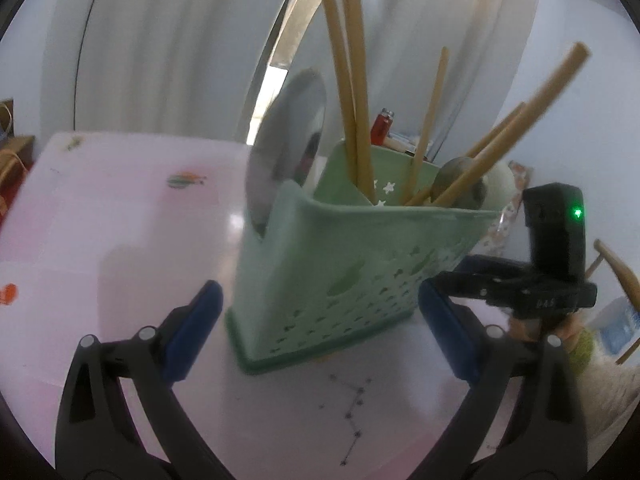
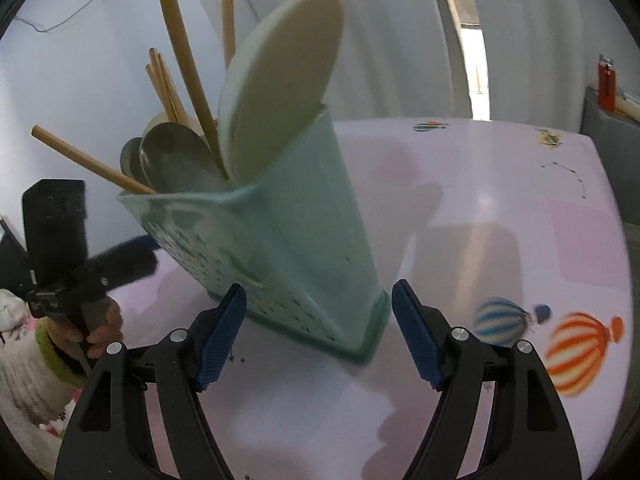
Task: Organize utensils
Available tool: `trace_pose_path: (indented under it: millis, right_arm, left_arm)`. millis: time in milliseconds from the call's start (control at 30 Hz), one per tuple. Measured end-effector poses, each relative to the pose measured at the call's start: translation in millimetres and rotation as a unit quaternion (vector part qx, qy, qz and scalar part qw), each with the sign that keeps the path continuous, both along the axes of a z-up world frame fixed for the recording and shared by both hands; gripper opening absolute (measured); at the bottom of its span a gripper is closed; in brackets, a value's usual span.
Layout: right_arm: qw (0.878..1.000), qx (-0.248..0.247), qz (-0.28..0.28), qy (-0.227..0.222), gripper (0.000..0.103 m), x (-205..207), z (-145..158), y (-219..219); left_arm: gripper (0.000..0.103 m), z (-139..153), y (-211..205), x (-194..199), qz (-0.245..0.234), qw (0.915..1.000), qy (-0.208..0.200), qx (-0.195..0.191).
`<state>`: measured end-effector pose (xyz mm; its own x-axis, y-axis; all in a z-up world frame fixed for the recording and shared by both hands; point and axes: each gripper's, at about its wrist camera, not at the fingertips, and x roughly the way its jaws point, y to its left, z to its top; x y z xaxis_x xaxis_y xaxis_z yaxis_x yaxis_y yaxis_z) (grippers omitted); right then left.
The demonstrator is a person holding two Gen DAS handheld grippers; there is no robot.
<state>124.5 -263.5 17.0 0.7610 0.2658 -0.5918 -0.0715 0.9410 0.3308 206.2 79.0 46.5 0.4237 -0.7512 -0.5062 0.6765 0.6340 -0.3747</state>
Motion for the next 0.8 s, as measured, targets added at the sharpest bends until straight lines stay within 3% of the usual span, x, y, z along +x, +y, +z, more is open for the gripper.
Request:
trace_pose_path:
  millis: [267,800]
  right_arm:
    - [1.000,0.015,0.002,-0.009,0.073,0.8,1.7,4.9]
    - [0.999,0.017,-0.028,0.013,0.073,-43.7,8.1,36.4]
  left_arm:
    - [0.094,-3.4,-9.9,-0.9,0.006,0.9996,0.019,-0.018]
    - [0.094,3.0,0.7,-15.6,0.010,0.9981,0.054,-0.028]
